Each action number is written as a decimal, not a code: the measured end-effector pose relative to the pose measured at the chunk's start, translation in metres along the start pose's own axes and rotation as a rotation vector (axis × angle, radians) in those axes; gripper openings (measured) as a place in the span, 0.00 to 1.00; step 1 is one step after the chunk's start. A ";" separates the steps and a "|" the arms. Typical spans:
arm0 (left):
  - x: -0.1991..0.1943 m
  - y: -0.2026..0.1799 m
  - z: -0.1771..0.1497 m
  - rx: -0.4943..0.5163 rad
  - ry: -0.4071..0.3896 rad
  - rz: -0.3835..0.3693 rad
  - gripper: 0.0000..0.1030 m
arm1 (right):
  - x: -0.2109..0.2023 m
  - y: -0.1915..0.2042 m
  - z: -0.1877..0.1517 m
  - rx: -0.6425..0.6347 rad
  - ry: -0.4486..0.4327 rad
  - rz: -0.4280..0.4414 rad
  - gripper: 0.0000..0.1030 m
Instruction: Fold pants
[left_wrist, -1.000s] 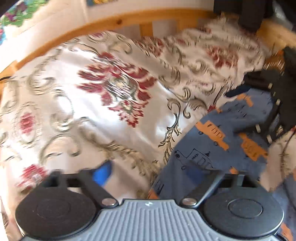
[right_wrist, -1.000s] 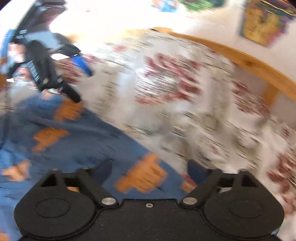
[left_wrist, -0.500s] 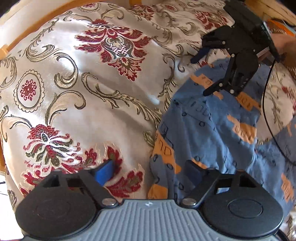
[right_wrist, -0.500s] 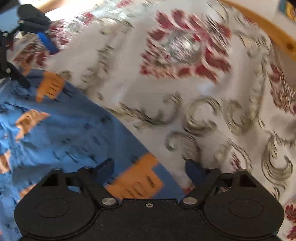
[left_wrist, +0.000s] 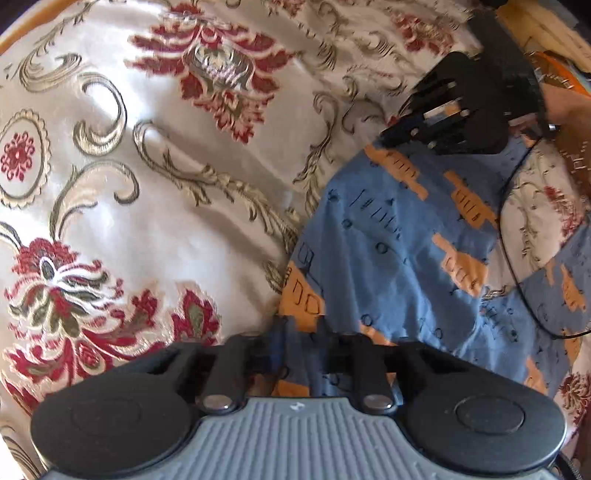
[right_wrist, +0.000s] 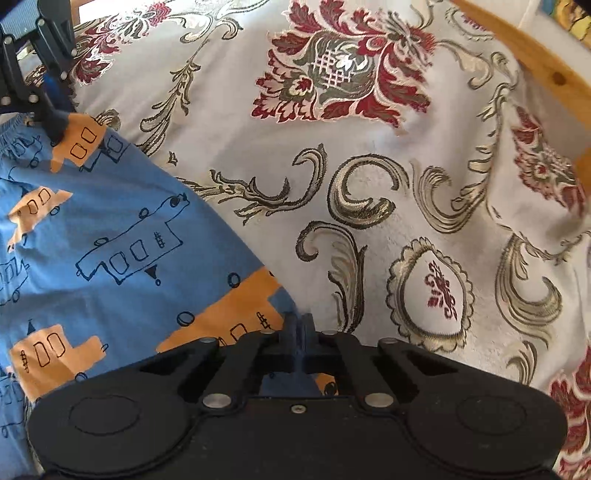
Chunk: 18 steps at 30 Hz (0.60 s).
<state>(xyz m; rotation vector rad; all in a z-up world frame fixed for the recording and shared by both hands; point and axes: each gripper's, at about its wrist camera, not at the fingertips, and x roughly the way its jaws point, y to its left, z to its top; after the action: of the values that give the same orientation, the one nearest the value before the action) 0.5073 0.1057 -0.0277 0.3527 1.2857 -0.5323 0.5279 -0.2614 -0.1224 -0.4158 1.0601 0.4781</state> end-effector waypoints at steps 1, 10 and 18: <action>0.003 -0.002 -0.001 -0.003 0.010 0.024 0.07 | -0.001 0.002 -0.002 -0.001 -0.008 -0.013 0.00; -0.011 -0.032 -0.021 -0.034 -0.133 0.217 0.01 | -0.052 0.031 -0.026 0.014 -0.150 -0.173 0.00; -0.050 -0.080 -0.069 0.104 -0.388 0.343 0.01 | -0.125 0.086 -0.066 0.009 -0.260 -0.309 0.00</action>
<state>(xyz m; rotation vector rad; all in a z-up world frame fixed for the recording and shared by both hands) 0.3976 0.0846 0.0066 0.5180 0.8030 -0.3526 0.3820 -0.2477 -0.0468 -0.4861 0.7304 0.2438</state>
